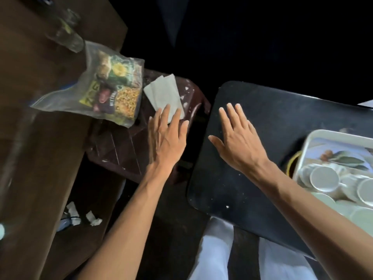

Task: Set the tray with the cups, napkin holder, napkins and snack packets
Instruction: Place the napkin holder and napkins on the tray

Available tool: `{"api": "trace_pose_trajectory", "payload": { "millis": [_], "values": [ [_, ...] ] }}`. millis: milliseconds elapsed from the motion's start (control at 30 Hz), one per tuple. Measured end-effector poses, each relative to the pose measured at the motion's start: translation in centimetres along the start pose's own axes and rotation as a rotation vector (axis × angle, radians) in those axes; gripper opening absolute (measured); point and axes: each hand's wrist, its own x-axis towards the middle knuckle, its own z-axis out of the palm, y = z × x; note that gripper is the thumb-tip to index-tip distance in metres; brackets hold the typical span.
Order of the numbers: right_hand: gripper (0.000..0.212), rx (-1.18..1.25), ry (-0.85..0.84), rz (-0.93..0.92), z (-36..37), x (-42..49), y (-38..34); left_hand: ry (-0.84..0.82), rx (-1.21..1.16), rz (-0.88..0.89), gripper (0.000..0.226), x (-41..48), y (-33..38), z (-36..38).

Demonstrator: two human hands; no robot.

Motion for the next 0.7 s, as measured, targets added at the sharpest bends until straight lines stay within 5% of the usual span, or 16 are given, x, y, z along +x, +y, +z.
{"api": "trace_pose_trajectory", "payload": {
  "millis": [367, 700],
  "values": [
    [0.045, 0.379, 0.004, 0.143, 4.6, 9.2, -9.1, 0.070, -0.255, -0.079, 0.037, 3.7, -5.9, 1.8],
    [0.028, 0.604, 0.096, 0.309, 6.3, 10.6, -8.6, 0.160, -0.775, -0.450, 0.028, 3.9, -4.7, 1.9]
  ]
}}
